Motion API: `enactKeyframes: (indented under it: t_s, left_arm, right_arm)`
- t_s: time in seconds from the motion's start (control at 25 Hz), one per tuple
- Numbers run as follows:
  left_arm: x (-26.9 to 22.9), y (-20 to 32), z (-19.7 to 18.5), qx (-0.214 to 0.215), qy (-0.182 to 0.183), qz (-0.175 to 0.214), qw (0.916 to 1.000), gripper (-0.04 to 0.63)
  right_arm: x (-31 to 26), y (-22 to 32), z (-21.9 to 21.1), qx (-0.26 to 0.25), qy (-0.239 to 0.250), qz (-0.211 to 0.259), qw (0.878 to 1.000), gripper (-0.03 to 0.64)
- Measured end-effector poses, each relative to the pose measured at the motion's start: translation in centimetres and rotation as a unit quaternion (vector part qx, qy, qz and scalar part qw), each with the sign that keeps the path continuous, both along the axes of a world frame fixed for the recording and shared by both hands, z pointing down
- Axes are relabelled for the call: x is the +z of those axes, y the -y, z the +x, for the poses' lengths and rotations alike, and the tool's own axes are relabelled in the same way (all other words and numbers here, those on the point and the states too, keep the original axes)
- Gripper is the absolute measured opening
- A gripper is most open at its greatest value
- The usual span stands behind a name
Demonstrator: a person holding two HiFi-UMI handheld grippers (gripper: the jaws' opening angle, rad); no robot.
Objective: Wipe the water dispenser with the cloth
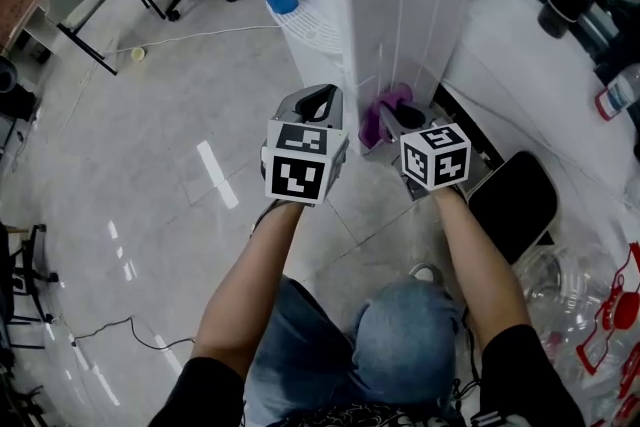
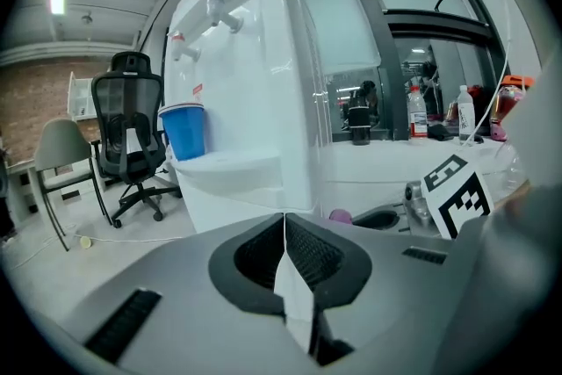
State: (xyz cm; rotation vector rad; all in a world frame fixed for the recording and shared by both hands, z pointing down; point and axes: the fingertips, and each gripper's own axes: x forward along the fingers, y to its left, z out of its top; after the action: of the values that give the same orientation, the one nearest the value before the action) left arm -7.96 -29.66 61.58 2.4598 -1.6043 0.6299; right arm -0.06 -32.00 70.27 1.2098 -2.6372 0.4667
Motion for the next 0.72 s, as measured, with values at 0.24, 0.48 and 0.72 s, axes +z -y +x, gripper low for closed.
enactKeyframes:
  t_s: [0.24, 0.48, 0.72]
  left_arm:
    - [0.1, 0.7, -0.6, -0.012, 0.005, -0.006, 0.9999, 0.028]
    - [-4.6, 1.2, -1.4, -0.036, -0.016, -0.018, 0.999, 0.026]
    - [-13.5, 1.7, -0.9, -0.047, -0.023, -0.031, 0.9982, 0.026]
  right_arm:
    - [3.8, 0.3, 0.6, 0.003, -0.013, -0.046, 0.999, 0.032]
    - [-2.6, -0.4, 1.7, -0.006, -0.025, -0.046, 0.999, 0.032]
    - [-13.5, -0.3, 3.0, -0.002, -0.019, -0.051, 0.998, 0.032]
